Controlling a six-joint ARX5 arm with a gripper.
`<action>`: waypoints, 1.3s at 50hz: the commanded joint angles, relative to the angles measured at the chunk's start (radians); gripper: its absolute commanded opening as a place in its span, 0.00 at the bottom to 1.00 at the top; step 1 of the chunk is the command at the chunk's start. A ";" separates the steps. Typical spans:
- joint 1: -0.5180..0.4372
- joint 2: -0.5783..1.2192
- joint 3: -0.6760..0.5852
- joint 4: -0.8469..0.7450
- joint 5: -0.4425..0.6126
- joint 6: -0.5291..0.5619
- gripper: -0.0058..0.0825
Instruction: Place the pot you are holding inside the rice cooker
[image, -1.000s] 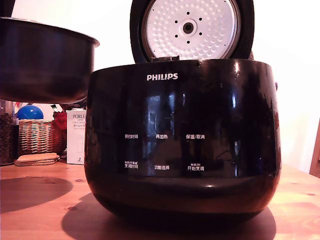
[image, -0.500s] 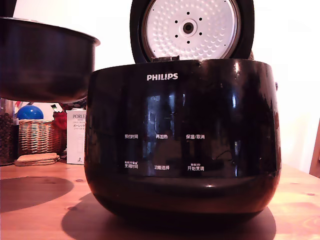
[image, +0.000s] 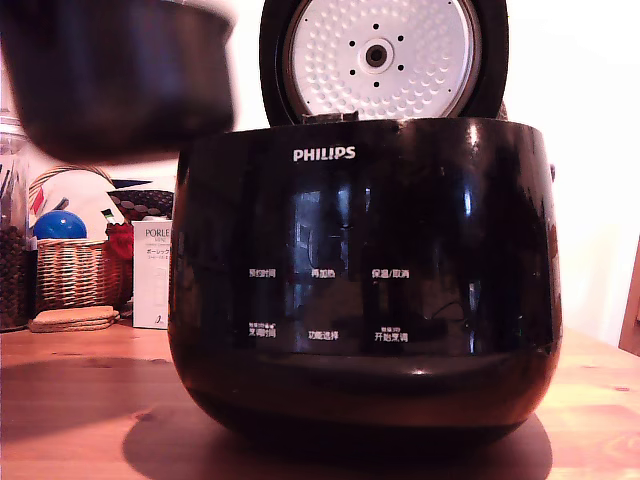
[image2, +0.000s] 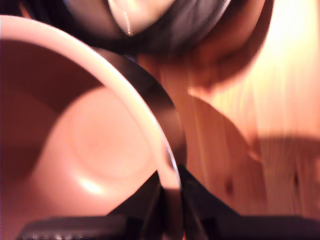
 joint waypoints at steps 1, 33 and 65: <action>-0.024 -0.013 0.020 0.032 0.011 -0.005 0.04; -0.193 0.028 0.021 0.166 0.137 -0.081 0.04; -0.339 0.228 0.182 0.167 0.150 -0.125 0.04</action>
